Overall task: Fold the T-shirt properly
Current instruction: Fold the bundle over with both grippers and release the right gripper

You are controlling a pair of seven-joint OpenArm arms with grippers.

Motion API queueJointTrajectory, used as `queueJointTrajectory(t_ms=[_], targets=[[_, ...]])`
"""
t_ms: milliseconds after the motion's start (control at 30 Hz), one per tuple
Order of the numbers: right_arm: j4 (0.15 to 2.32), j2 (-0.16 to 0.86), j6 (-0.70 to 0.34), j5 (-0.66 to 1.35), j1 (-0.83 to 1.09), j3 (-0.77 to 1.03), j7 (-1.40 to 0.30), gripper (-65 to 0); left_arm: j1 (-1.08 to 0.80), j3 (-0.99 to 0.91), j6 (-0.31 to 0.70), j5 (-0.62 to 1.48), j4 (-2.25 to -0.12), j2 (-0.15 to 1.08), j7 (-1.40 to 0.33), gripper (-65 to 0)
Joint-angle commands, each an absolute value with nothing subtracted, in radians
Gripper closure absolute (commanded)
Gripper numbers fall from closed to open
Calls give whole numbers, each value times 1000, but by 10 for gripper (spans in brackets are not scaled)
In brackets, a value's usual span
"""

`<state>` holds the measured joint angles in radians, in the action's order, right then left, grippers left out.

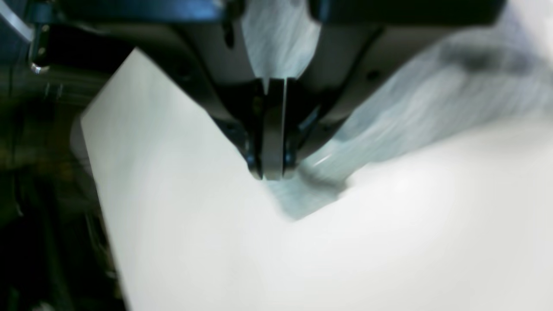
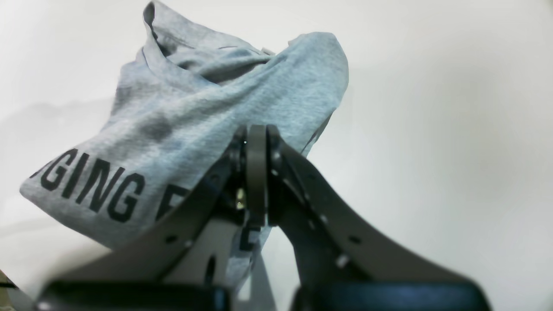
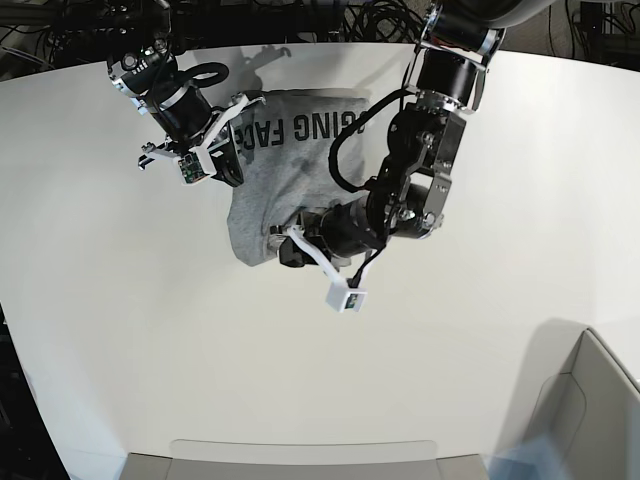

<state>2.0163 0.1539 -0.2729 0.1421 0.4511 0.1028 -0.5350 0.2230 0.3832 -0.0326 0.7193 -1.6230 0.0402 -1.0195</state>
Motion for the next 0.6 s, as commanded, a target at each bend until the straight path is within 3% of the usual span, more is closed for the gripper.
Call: queueJointTrajectory(t_ms=[0, 233, 567], targets=[[2018, 156, -278, 151, 440, 107, -515, 0, 194, 387, -25, 746, -1676, 31, -1035, -14], [1913, 148, -278, 154, 383, 105, -515, 0, -62, 378, -28, 740, -1925, 87, -980, -12], [1745, 150, -278, 153, 331, 99, -524, 0, -125, 360, -30, 740, -1911, 105, -940, -14]])
